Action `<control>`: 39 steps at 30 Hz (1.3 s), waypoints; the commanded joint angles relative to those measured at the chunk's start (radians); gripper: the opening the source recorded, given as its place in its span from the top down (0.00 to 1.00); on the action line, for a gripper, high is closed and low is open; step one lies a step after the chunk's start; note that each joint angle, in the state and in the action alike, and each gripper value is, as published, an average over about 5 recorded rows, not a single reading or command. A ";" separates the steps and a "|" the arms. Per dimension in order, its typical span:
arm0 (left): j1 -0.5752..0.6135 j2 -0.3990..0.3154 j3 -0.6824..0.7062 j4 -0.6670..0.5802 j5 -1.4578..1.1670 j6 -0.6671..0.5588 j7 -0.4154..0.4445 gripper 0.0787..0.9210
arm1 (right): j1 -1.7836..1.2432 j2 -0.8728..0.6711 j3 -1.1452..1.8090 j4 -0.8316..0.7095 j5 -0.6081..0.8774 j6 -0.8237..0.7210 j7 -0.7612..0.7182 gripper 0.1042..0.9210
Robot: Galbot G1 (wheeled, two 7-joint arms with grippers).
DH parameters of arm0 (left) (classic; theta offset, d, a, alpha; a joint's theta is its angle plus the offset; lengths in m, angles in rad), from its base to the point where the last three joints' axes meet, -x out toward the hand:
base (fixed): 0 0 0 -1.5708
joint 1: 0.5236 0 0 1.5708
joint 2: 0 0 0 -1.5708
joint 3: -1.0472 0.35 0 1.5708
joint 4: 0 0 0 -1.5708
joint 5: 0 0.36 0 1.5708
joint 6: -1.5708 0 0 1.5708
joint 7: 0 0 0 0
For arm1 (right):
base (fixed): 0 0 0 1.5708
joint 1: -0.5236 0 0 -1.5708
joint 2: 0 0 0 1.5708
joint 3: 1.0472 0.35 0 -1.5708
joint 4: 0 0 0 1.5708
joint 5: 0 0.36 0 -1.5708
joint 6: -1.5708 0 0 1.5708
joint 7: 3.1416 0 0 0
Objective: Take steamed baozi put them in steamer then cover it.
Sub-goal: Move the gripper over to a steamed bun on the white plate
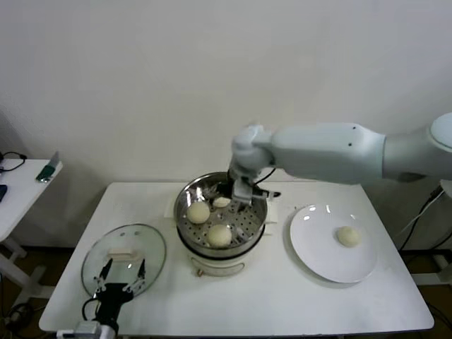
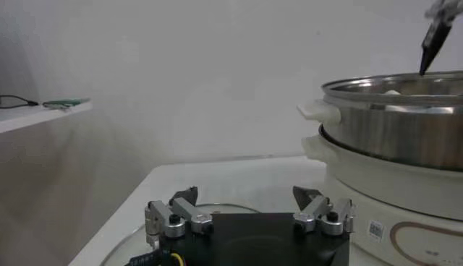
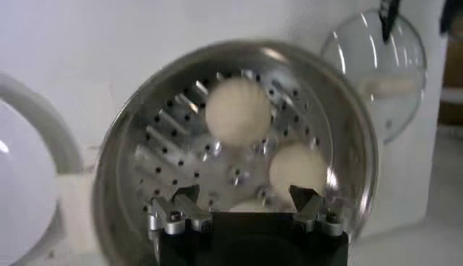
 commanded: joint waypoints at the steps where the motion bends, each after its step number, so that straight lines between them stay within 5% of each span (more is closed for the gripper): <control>1: -0.011 0.003 0.000 0.007 -0.004 0.005 0.002 0.12 | 0.175 -0.269 -0.180 -0.169 0.513 -0.289 -0.147 0.12; 6: -0.028 -0.003 0.004 0.003 -0.005 0.013 0.005 0.12 | 0.152 -0.480 -0.269 -0.121 0.486 -0.426 -0.150 0.12; 14: -0.038 -0.009 0.005 0.005 0.001 0.020 0.009 0.12 | -0.176 -0.664 -0.058 -0.126 0.184 -0.452 -0.117 0.12; 22: -0.026 -0.016 -0.003 0.003 0.005 0.019 0.009 0.12 | -0.512 -0.612 0.258 -0.293 0.054 -0.451 -0.098 0.12; 39: -0.004 -0.020 -0.005 0.005 0.014 0.015 0.005 0.12 | -0.643 -0.468 0.408 -0.426 0.016 -0.447 -0.088 0.12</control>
